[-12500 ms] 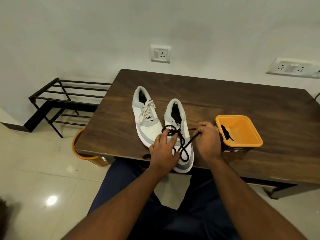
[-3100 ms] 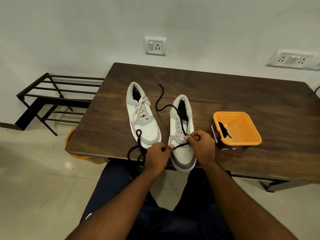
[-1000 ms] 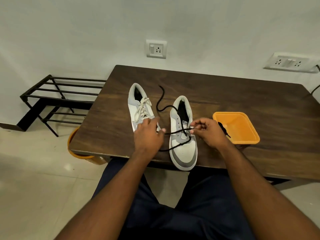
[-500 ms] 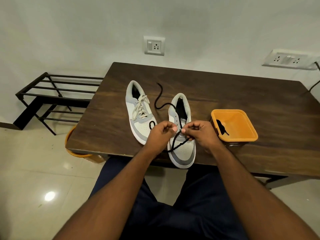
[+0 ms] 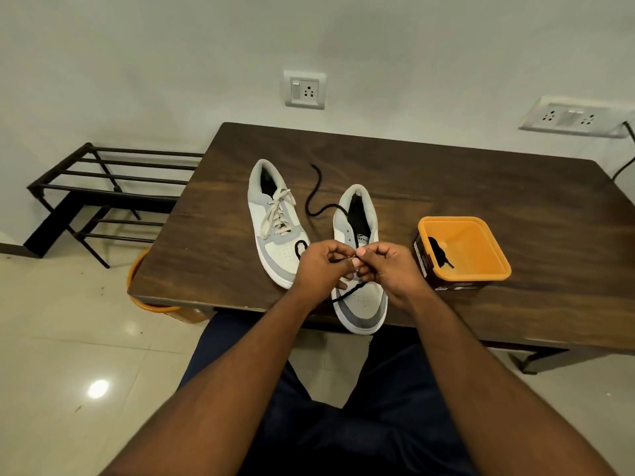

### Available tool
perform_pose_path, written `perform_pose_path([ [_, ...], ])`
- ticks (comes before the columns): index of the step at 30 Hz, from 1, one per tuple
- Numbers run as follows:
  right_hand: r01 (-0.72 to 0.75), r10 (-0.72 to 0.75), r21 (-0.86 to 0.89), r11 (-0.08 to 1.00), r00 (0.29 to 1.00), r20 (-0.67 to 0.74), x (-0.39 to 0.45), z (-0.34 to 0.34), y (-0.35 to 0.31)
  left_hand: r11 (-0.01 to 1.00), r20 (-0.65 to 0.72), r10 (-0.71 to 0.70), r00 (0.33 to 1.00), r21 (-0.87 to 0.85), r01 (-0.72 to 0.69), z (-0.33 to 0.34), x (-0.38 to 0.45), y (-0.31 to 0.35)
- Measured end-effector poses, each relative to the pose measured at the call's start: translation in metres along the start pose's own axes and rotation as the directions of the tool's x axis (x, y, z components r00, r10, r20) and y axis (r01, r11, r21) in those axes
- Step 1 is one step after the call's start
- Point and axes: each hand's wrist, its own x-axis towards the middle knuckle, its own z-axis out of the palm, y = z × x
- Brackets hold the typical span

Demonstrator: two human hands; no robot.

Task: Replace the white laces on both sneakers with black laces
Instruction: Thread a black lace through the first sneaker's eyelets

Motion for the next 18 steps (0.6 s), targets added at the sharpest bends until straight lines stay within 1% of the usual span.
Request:
perform_pose_path([
  [3, -0.048, 0.042, 0.077, 0.996, 0.997, 0.07, -0.003, 0.0, 0.0, 1.0, -0.07, -0.011, 0.998, 0.021, 0.013, -0.004, 0.001, -0.004],
  [5, -0.046, 0.041, 0.06, 0.997, 0.996, 0.075, -0.003, 0.001, 0.0, 0.999, -0.055, -0.022, 0.998, 0.048, 0.025, -0.005, 0.001, -0.008],
  [7, -0.017, 0.019, -0.019, 1.0, 0.997, 0.077, -0.001, 0.0, 0.001, 0.996, -0.014, -0.025, 1.0, 0.085, 0.026, -0.005, 0.0, -0.013],
  [10, 0.027, -0.001, -0.216, 0.976, 0.993, 0.119, -0.001, -0.001, 0.001, 0.993, 0.027, -0.019, 0.999, 0.114, 0.016, -0.006, -0.002, -0.015],
  [11, 0.02, 0.014, -0.232, 0.973, 0.99, 0.141, -0.002, 0.0, 0.001, 0.991, 0.016, -0.015, 1.0, 0.135, 0.013, -0.006, -0.003, -0.016],
  [13, -0.012, 0.041, -0.193, 0.981, 0.988, 0.149, -0.004, 0.0, 0.002, 0.988, -0.049, 0.01, 0.999, 0.152, -0.003, -0.007, -0.003, -0.019],
  [14, -0.026, 0.047, -0.178, 0.984, 0.992, 0.115, -0.004, 0.001, 0.004, 0.988, -0.103, 0.021, 0.994, 0.153, -0.005, -0.008, -0.003, -0.021],
  [16, -0.028, 0.023, -0.222, 0.975, 0.999, -0.027, -0.004, 0.002, 0.009, 0.982, -0.201, 0.042, 0.979, 0.187, -0.004, -0.009, -0.001, -0.026],
  [18, -0.026, -0.032, -0.305, 0.952, 0.983, -0.184, 0.0, 0.005, 0.015, 0.972, -0.236, 0.066, 0.969, 0.234, -0.01, -0.008, 0.002, -0.029],
])
